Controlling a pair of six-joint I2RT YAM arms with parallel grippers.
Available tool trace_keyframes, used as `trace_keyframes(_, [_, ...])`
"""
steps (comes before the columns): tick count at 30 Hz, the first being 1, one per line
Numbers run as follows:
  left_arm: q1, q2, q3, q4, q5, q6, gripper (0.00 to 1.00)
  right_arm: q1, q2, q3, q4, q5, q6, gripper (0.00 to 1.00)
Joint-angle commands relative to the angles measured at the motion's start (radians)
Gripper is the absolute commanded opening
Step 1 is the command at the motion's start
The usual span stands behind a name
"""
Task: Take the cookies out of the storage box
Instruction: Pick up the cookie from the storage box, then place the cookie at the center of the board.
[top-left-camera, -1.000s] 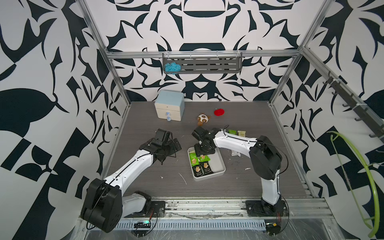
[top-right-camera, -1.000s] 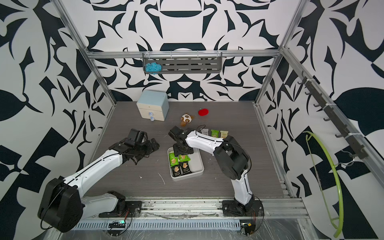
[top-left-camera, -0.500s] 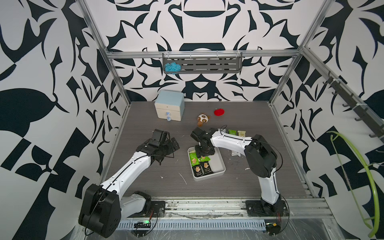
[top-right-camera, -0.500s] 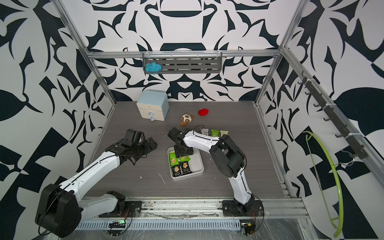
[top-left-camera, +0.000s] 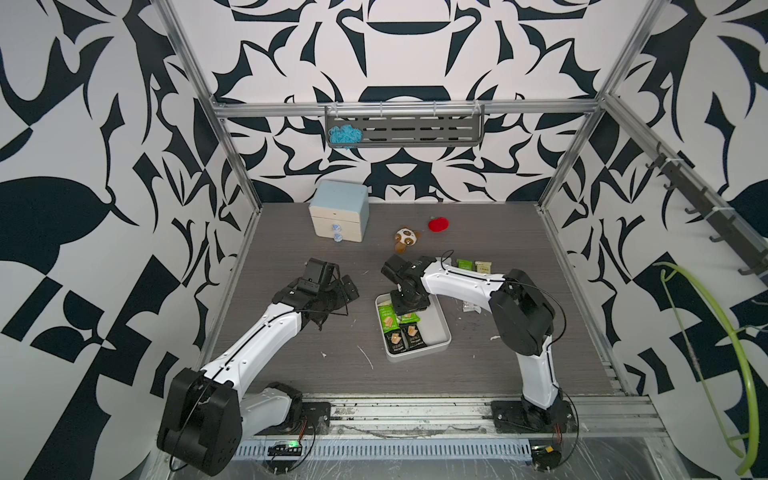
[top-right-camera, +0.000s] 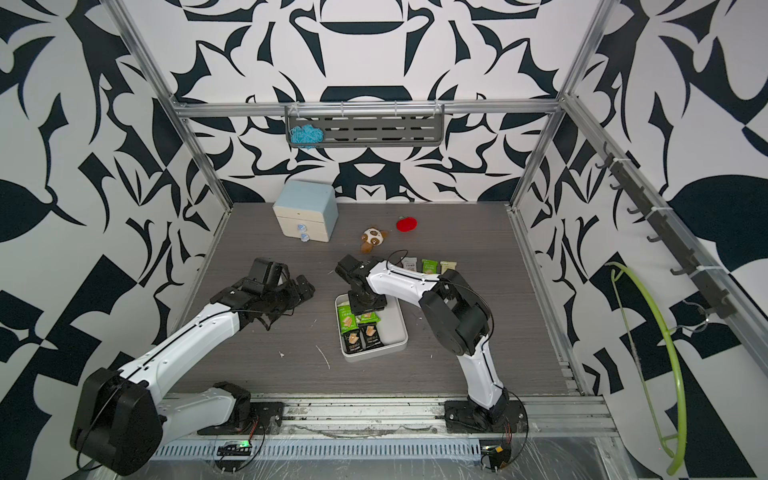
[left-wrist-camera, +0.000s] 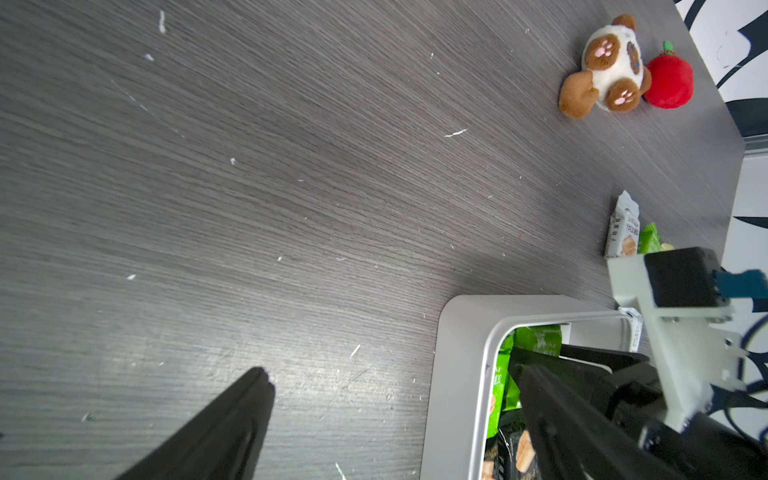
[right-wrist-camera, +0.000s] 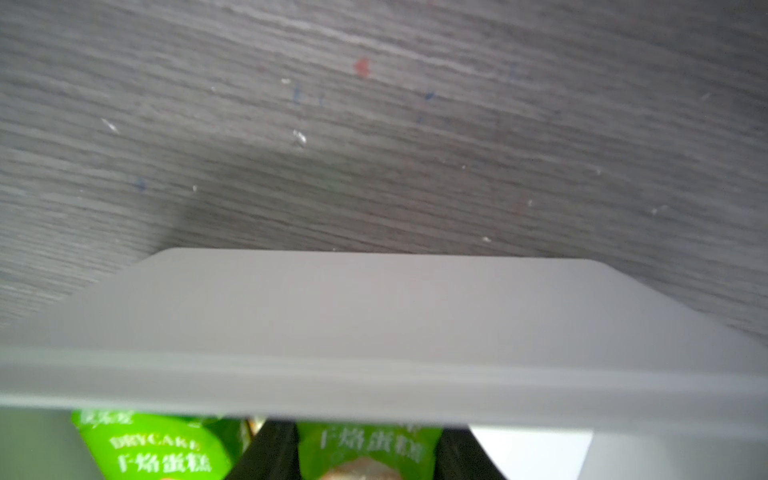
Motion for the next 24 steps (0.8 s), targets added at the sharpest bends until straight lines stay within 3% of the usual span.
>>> trace_keyframes(1, [0.004,-0.027,-0.025,-0.017,0.015,-0.013,0.99,0.005,-0.08,0.031,-0.038,0.015,0.002,0.46])
trace_keyframes(17, [-0.033,0.057,0.082,0.006,0.063,-0.002,1.0,-0.007,-0.292,-0.086,0.004,-0.047,0.029,0.44])
trace_keyframes(24, [-0.091,0.135,0.15,0.019,0.062,-0.001,1.0,-0.125,-0.439,-0.2,-0.012,-0.025,0.028,0.44])
